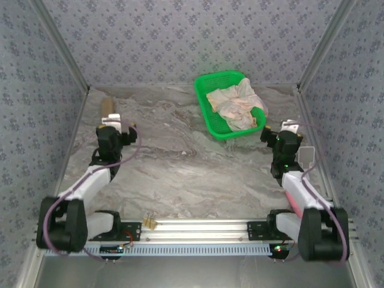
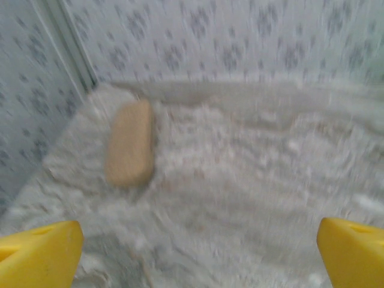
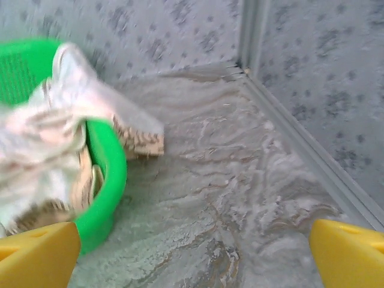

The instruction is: Fold the inside-out t-shirt

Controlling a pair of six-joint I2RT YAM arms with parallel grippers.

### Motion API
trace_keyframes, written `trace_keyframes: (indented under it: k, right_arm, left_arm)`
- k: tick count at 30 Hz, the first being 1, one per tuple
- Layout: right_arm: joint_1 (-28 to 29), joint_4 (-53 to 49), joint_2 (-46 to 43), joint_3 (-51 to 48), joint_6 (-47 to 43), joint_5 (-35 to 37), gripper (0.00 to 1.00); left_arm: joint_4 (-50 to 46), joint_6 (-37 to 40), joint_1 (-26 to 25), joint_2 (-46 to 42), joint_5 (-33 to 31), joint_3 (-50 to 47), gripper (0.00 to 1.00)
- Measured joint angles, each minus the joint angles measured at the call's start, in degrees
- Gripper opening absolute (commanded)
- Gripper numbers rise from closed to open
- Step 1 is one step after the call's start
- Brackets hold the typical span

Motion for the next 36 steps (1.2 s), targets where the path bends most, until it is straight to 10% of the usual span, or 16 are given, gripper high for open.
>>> trace_keyframes:
  k: [10,27,30,36]
  right_arm:
    - [3.7,-25.2,11.1,29.4,10.3,-8.7,1.00]
    - [18.8,-51.3,58.5,73.0,30.7,-2.0,0.98]
    - [18.7,-53.6,65.6,79.2,32.4,-0.5,0.85]
    - [17.8,-53.5,71.7,83.4,29.8,-0.5,0.18]
  left_arm:
    - [-26.8,-19.2,1.9,-3.8,11.5,17.1,1.00]
    - [-42.8,-18.9,-2.1,-6.8,15.0,19.6,1.00]
    - [-43.5,-18.6,-2.1,-8.4,14.8,18.1,1.00]
    - [-44.3,-18.5,-2.1,-11.5,14.4,14.0,1.00]
